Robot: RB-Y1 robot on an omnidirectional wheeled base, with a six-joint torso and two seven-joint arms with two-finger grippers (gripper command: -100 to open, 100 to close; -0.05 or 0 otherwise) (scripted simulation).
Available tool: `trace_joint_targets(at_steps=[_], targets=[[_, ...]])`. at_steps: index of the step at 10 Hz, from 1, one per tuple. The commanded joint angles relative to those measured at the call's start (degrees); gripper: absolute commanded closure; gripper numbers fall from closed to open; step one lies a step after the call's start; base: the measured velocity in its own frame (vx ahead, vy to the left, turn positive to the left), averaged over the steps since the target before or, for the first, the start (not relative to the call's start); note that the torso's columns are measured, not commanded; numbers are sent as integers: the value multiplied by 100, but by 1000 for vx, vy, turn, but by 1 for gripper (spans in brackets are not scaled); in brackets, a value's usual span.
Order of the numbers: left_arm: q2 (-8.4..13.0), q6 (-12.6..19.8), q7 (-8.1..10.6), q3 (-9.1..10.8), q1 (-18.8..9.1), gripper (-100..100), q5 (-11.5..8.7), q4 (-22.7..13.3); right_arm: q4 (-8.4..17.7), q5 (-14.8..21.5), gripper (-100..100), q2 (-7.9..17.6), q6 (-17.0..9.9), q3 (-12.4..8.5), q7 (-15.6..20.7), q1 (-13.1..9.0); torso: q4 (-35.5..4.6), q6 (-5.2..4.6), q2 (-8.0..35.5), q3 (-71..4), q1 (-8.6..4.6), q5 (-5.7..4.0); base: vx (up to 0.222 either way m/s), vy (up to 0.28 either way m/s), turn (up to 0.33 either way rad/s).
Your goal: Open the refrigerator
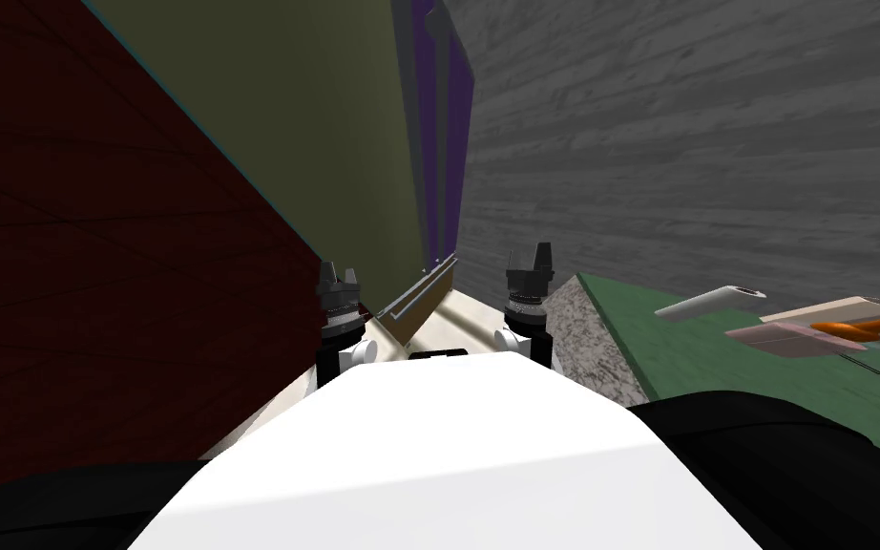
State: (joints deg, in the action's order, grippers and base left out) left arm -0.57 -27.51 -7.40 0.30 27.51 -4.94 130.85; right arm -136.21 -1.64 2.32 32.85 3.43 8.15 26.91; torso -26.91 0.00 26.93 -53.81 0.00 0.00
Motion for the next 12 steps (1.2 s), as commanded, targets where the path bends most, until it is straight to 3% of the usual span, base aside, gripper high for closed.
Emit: trace_joint_targets(at_steps=[1,2,3,4,7,12], targets=[[0,0,0,0,0,0,0,0,0,0,0,0,0,0,0,0,-423,0,423,-846,0,0,0,0,0],[0,0,0,0,0,0,0,0,0,0,0,0,0,0,0,0,-846,0,846,-1691,0,0,0,0,0],[204,-20,34,0,-24,-100,-22,-68,0,0,0,0,0,0,0,0,-1269,0,1269,-2538,0,0,15,-12,8],[344,-40,67,0,-47,-100,-42,-134,2,0,0,0,0,0,0,1,-1457,0,1460,-2934,-2,0,32,-28,9],[698,-124,211,-1,-149,-100,-132,-425,2,0,0,-1,0,1,0,2,-1532,0,1525,-3081,-5,-2,54,-44,12],[952,-310,531,-3,-376,-100,-333,-1072,2,0,0,-1,0,1,0,2,-1536,0,1534,-3077,1,0,76,-69,16]])
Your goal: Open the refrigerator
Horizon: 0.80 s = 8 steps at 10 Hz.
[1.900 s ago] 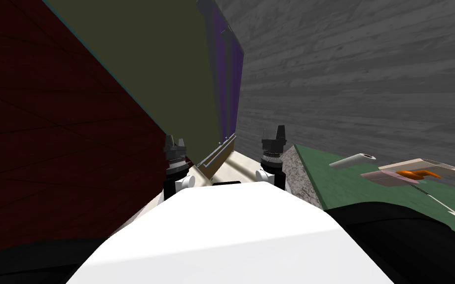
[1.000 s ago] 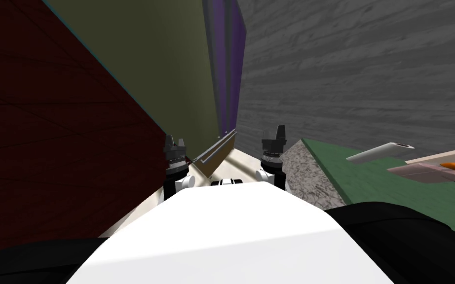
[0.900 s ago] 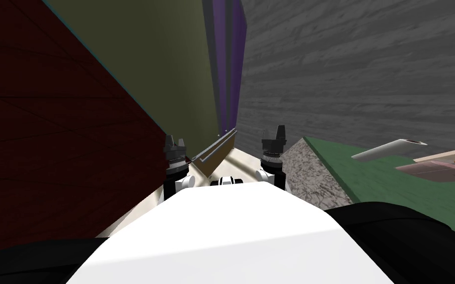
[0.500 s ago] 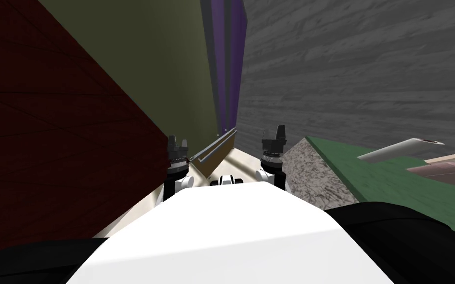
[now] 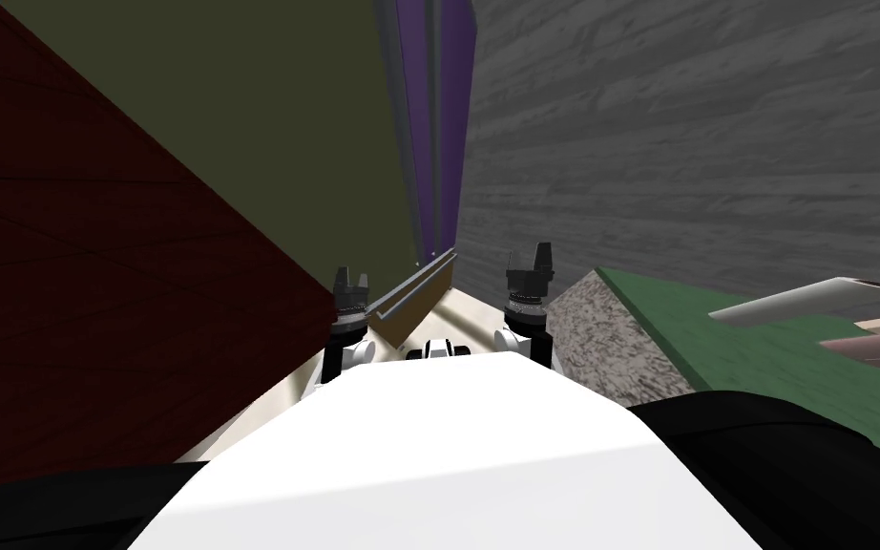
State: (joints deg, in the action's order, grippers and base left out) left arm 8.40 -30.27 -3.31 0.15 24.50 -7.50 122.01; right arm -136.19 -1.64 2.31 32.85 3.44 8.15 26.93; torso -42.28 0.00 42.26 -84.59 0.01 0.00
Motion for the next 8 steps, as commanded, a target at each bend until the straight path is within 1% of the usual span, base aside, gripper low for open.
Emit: trace_joint_targets(at_steps=[1,8], targets=[[68,-75,190,11,-124,-100,-120,-328,0,0,0,0,0,0,0,0,-1,0,4,2,1,0,79,-64,19],[92,-363,685,8,-477,-100,-431,-1335,0,0,0,0,0,0,0,0,0,0,-2,-1,-6,-2,84,-70,19]])
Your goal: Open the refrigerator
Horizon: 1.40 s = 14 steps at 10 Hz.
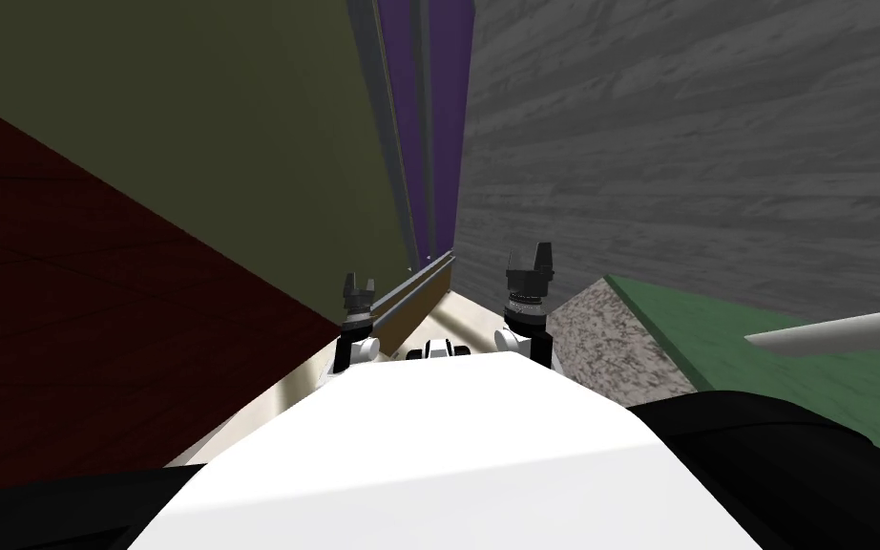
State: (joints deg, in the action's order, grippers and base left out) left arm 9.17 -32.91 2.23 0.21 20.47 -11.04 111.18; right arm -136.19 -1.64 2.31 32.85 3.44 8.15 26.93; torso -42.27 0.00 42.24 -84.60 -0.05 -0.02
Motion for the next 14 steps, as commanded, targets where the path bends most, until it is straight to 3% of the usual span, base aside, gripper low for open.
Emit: trace_joint_targets(at_steps=[1,14], targets=[[18,-141,204,1,-124,-100,-122,-394,0,0,0,0,0,0,0,0,0,0,2,1,5,2,72,-77,19],[-108,-697,1165,-5,-810,-100,-724,-2357,0,0,0,0,0,0,0,0,-1,0,4,2,2,1,85,-80,19]])
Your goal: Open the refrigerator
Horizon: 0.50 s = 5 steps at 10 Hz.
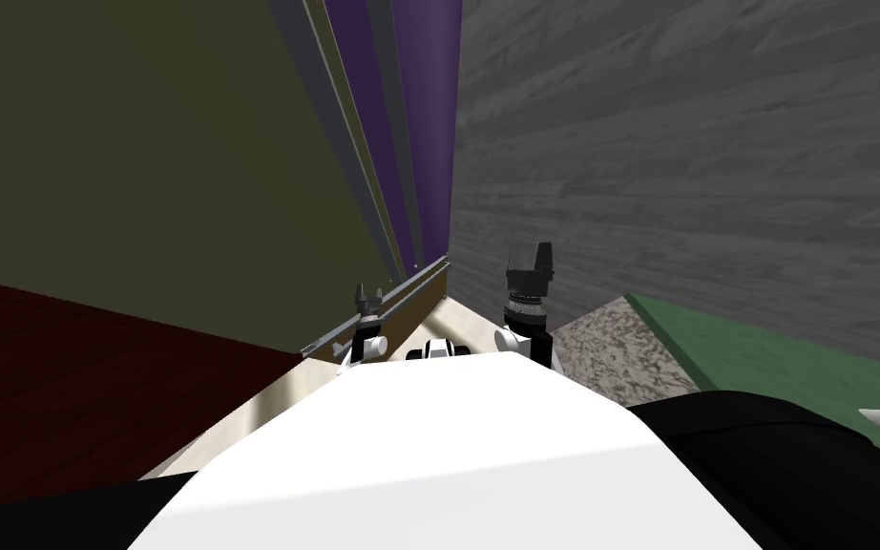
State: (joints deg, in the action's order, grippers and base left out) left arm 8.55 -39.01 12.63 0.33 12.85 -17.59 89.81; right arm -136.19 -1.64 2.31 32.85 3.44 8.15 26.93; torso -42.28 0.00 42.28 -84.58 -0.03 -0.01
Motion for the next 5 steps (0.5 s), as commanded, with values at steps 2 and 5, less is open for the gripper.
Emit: trace_joint_targets(at_steps=[2,5], targets=[[-106,-170,270,-17,-152,-100,-159,-518,0,0,0,0,0,0,0,0,-3,-1,7,5,8,2,77,-76,18],[-251,-286,470,-19,-294,-100,-284,-924,0,0,0,0,0,0,0,0,-1,0,3,2,5,2,74,-73,18]])
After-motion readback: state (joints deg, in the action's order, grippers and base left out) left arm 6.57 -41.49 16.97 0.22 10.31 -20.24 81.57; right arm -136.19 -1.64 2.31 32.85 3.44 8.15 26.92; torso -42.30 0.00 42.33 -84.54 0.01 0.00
